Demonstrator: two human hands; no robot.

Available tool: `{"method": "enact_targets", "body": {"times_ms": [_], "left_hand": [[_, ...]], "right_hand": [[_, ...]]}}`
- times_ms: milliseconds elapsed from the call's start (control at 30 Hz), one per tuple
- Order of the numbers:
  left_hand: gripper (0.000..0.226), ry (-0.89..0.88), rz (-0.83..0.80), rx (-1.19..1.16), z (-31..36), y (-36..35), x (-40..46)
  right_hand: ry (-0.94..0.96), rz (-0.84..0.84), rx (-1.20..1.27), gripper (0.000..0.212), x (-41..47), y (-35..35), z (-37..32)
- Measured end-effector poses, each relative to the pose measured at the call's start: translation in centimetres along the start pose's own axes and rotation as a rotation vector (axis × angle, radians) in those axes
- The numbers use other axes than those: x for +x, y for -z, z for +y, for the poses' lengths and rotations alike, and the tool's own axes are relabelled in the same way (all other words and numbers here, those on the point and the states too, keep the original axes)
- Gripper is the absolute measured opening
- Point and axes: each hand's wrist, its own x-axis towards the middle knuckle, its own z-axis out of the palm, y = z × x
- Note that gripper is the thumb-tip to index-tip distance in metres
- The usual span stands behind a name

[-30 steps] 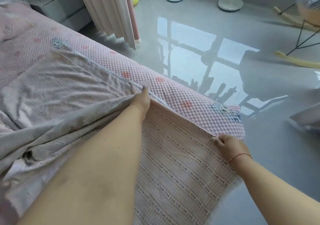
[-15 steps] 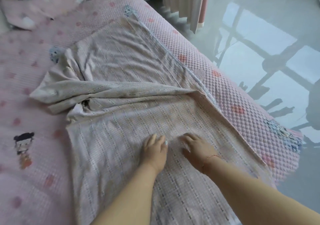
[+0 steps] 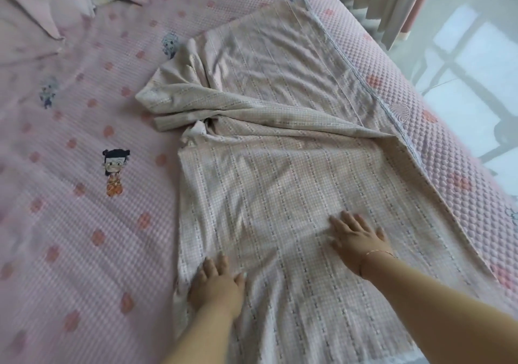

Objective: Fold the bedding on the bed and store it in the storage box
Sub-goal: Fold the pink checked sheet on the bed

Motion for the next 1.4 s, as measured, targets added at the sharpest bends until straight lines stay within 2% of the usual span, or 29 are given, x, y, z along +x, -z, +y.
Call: {"method": "enact_targets", "body": {"times_ms": [67, 100, 167, 233, 300, 433, 500, 567, 667, 733, 767, 867, 933, 1000, 1033, 1100, 1167, 1267, 1333, 1400], "left_hand": [[0.070, 0.036, 0.030, 0.021, -0.7, 0.3, -0.3], [0.069, 0.006, 0.067, 0.006, -0.5, 0.5, -0.4], [0.066, -0.177, 0.119, -0.019, 0.5, 0.3, -0.6], [0.066, -0.340, 0.085, -0.011, 1.4, -0.7, -1.1], [0.069, -0.293, 0.015, 0.026, 0.1, -2.7, -1.8], [0.078, -0.087, -0.079, 0.041, -4.9, -4.9, -2.3], [0.081, -0.063, -0.085, 0.022, -6.0, -4.6, -2.1], [0.080, -0.093, -0.008, -0.013, -5.9, -4.0, -2.3], [0.069, -0.189, 0.226, -0.054, -5.6, -3.6, -3.1], [0.059, -0.257, 0.308, -0.036, -6.1, -4.1, -3.4], [0.057, -0.253, 0.318, -0.042, -6.5, -4.5, -3.3], [0.040, -0.221, 0.293, -0.137, -8.0, -4.8, -2.7], [0.013, -0.260, 0.243, -0.214, -9.1, -4.5, -2.3], [0.005, -0.348, 0.277, -0.194, -9.6, -4.4, -1.8], [0.011, -0.417, 0.325, -0.176, -9.4, -4.3, -1.6], [0.040, -0.552, 0.370, -0.182, -7.5, -3.8, -1.9], [0.056, -0.634, 0.219, -0.125, -5.8, -3.7, -2.6], [0.046, -0.706, 0.023, 0.084, -7.1, -5.9, -3.2], [0.041, -0.665, -0.198, 0.243, -9.4, -6.6, -4.0], [0.041, -0.562, -0.372, 0.337, -10.0, -5.7, -4.7]], "right_hand": [[-0.123, -0.010, 0.000, 0.061, 0.1, 0.4, 0.5], [-0.126, -0.007, -0.001, 0.062, 0.0, 0.4, -0.2], [-0.008, 0.002, -0.022, 0.063, -0.6, -0.5, -2.8], [0.151, -0.015, -0.065, 0.062, -1.7, -2.3, -4.7], [0.226, -0.049, -0.142, 0.063, -3.0, -4.3, -4.9], [0.217, -0.039, -0.239, 0.066, -5.1, -6.3, -3.9], [0.231, 0.017, -0.263, 0.067, -5.4, -6.2, -4.6], [0.298, 0.025, -0.261, 0.067, -5.5, -6.2, -6.1], [0.346, 0.009, -0.247, 0.048, -5.1, -6.7, -7.9], [0.331, 0.012, -0.199, 0.023, -4.5, -6.9, -8.4], [0.304, -0.011, -0.192, 0.017, -4.2, -7.0, -8.5], [0.256, -0.083, -0.220, 0.019, -3.7, -7.2, -8.6], [0.266, -0.127, -0.244, 0.019, -3.7, -7.1, -8.6], [0.282, -0.119, -0.155, 0.019, -3.8, -6.3, -8.7], [0.319, -0.083, -0.096, 0.021, -3.7, -6.0, -8.9], [0.408, -0.030, -0.126, 0.042, -3.9, -5.6, -9.7], [0.433, -0.068, -0.238, 0.053, -4.9, -6.5, -10.4], [0.493, -0.190, -0.346, 0.053, -8.6, -9.5, -10.5], [0.510, -0.389, -0.428, 0.049, -11.0, -10.6, -10.4], [0.433, -0.581, -0.399, 0.045, -11.6, -10.3, -11.0]]}}
